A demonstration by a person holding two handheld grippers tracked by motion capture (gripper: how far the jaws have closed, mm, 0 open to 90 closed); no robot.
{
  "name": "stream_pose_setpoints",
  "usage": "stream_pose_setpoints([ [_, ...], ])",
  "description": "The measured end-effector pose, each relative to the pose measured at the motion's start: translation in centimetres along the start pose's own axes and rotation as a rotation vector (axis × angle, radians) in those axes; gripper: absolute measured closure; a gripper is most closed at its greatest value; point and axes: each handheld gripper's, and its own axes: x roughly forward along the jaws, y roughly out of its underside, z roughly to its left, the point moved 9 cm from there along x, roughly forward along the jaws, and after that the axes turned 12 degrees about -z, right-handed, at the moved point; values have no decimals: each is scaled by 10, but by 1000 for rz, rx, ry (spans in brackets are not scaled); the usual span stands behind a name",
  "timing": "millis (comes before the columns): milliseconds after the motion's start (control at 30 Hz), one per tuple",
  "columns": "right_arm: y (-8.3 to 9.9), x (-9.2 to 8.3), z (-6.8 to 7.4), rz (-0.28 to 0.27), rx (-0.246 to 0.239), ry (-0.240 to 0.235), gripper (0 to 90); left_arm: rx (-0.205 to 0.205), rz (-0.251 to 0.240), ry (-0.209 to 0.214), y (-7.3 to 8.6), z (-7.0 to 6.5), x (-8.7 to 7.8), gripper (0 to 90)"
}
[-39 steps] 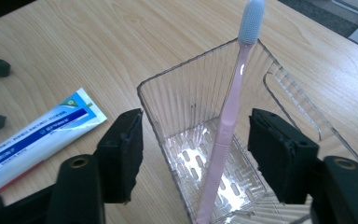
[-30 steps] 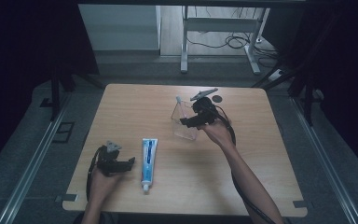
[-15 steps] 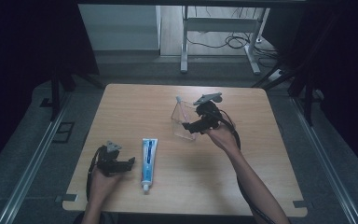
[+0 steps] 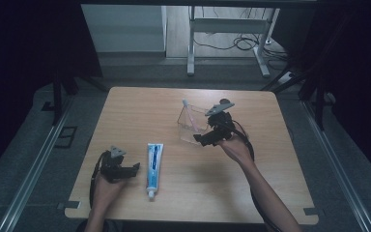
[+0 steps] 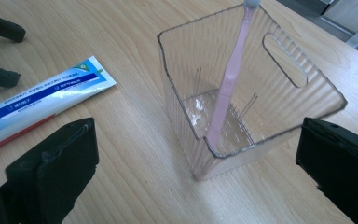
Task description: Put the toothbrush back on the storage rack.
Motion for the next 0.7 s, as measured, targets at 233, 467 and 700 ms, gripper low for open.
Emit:
stream_pose_setpoints([
  [233, 7, -6, -4, -41, 32, 7, 0, 0, 0, 0, 0, 0, 0, 128],
  [467, 14, -13, -5, -64, 70, 8, 0, 1, 0, 0, 0, 0, 0, 128],
  [700, 24, -20, -8, -49, 69, 17, 0, -3, 0, -1, 0, 0, 0, 128],
])
